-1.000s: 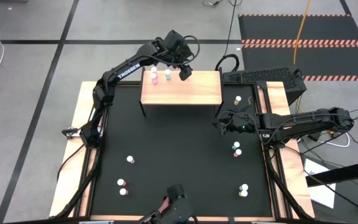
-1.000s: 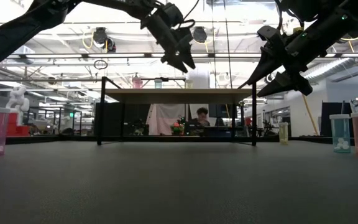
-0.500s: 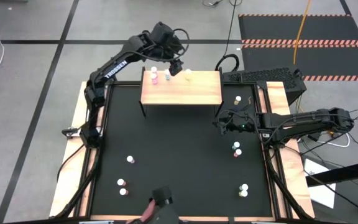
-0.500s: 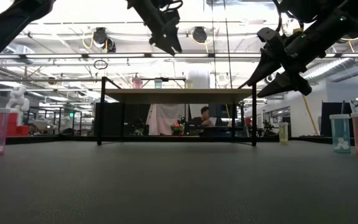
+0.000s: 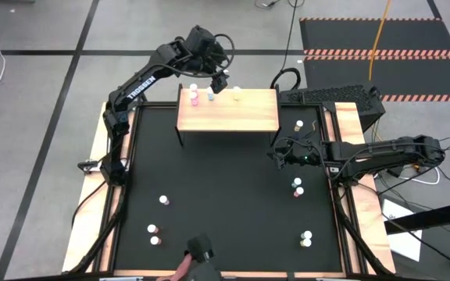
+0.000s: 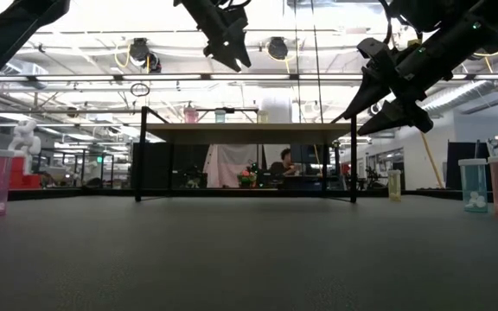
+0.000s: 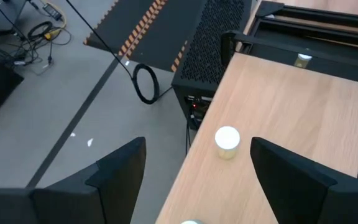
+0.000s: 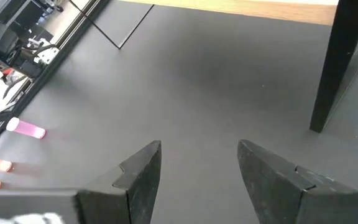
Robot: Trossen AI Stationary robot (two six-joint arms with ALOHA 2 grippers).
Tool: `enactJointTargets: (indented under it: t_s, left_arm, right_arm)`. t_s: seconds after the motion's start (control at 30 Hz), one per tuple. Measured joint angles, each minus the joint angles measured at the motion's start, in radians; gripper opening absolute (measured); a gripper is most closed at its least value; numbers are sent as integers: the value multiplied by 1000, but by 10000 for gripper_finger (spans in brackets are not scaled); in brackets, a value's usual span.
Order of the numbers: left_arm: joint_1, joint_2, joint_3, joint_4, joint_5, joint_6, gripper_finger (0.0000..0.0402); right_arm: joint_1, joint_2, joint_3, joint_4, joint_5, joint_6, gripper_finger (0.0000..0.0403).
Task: Pick and place medicine bottles onto shelf by color
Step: Put the top blue pill bottle on the shelf aligned with the other blue pill bottle
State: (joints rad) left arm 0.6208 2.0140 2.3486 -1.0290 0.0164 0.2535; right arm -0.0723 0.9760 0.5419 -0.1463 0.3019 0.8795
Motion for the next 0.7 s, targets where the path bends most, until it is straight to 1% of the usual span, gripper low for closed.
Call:
enactJointTargets:
  t_s: [0.4,0.6,0.7]
  left_arm:
    - [-13,-11,0,10,17,-5,289]
    - [-30,-36,0,-3,67,-13,259]
    - [-36,-41,0,17,70,-20,239]
  right_arm:
    - [0,0,0,0,-2,2,208]
    - [0,0,0,0,-41,2,208]
    - [0,0,0,1,-61,3,208]
